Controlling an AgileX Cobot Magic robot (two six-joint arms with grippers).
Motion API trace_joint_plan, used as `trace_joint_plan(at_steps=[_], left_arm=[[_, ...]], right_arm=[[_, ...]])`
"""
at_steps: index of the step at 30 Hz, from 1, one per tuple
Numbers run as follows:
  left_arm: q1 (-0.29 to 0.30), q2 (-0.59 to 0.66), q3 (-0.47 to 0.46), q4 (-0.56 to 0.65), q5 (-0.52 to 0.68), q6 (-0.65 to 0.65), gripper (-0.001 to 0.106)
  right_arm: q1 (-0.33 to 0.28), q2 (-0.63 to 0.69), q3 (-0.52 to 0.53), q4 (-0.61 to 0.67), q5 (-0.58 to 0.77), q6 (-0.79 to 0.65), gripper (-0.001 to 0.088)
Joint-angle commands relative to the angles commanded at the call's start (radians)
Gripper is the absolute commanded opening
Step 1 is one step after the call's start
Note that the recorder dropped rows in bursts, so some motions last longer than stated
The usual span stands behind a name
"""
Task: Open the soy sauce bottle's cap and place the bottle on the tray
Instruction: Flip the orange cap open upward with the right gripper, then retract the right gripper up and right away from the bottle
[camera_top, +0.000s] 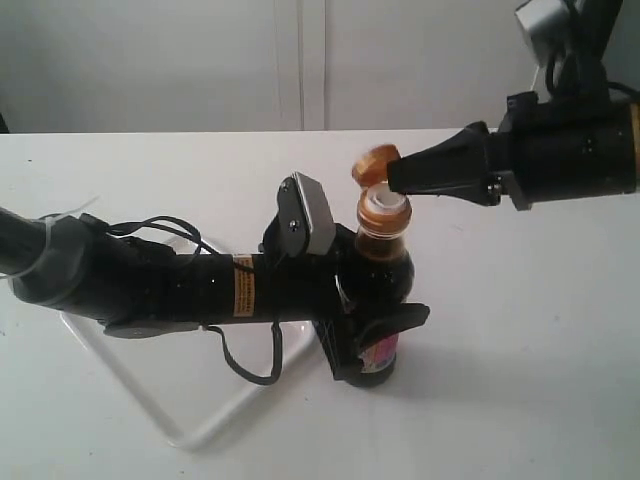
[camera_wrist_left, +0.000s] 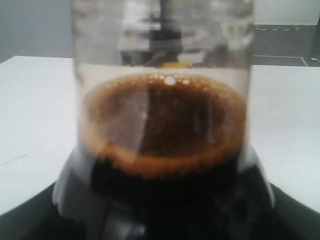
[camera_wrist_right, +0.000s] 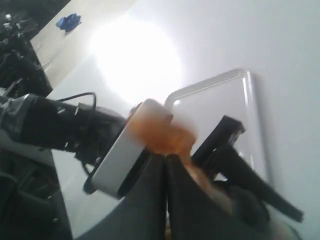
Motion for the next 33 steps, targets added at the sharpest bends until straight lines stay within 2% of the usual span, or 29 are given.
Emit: trace_joint_plan(at_steps=[11, 17, 20, 24, 33], left_arm=[[0.0, 0.0, 0.0, -0.011, 0.017, 0.0, 0.0], [0.0, 0.0, 0.0, -0.013, 0.016, 0.0, 0.0], [0.0, 0.0, 0.0, -0.013, 0.016, 0.0, 0.0], [0.0, 0.0, 0.0, -0.016, 0.018, 0.0, 0.0], [0.0, 0.0, 0.0, -0.016, 0.017, -0.002, 0.0]], right_arm=[[-0.004, -0.01, -0.027, -0.005, 0.078, 0.023, 0.0], [-0.007, -0.051, -0.027, -0.005, 0.183, 0.007, 0.0], [-0.013, -0.069, -0.027, -0.005, 0.232, -0.044, 0.0], [-0.013, -0.093, -0.025, -0.005, 0.311, -0.184, 0.0], [-0.013, -0.142, -0.025, -0.005, 0.687, -0.301, 0.0]])
